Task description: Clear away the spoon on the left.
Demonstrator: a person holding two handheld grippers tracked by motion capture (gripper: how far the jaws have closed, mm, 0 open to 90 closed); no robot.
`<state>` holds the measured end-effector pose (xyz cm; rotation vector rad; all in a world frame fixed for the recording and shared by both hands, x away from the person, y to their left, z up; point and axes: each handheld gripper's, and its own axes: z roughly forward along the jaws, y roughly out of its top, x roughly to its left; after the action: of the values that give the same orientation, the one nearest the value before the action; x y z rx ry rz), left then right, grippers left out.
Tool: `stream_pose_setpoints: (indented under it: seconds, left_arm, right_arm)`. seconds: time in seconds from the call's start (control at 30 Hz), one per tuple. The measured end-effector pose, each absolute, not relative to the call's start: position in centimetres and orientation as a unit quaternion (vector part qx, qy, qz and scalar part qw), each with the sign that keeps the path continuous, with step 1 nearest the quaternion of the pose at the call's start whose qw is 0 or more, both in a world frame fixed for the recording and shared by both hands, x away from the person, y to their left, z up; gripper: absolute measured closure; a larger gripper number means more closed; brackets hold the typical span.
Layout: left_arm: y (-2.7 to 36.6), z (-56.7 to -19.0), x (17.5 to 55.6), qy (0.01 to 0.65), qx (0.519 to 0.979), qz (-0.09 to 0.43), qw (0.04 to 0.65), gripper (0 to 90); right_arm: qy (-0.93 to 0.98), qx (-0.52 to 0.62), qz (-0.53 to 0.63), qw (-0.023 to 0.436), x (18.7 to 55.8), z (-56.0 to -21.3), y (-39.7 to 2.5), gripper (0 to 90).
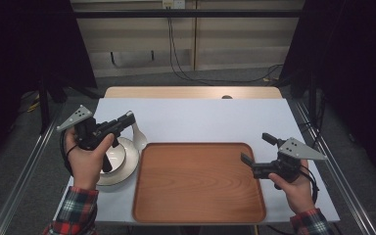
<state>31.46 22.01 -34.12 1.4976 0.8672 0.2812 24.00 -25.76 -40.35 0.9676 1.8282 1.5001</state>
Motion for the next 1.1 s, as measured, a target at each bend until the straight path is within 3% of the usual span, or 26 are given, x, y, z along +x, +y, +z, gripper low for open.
stream_pose_setpoints:
  seconds: [1.1]
  left_arm:
    - [18.4,-37.8,30.6,0.371,0.685,0.071,0.623,85.4]
  right_arm:
    - [0.687,0.356,0.565,0.287,24.0,-40.4,-25.7,0.8]
